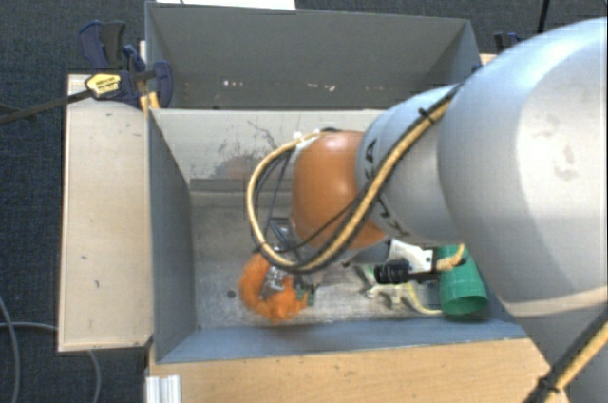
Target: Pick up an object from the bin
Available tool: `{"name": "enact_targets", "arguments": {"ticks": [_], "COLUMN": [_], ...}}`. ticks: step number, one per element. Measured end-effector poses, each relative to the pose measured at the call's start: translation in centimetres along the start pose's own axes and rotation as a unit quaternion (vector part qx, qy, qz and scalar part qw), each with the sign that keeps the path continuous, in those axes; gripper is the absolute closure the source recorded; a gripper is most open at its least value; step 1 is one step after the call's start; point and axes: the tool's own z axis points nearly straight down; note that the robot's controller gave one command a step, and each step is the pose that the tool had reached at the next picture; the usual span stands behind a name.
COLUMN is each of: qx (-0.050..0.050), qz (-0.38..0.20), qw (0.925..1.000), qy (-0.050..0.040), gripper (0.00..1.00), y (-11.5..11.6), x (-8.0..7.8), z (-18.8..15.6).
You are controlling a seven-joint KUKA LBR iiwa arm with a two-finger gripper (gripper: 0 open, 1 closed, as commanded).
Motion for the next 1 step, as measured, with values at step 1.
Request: {"name": "enact_targets", "arguments": {"ticks": [1], "qx": [0.005], "qz": [-0.003], "qw": [1.0000], "qy": [0.0008], "gripper": [1.00], "y": [-1.83], "x": [-0.56], "z": [-15.21]}}
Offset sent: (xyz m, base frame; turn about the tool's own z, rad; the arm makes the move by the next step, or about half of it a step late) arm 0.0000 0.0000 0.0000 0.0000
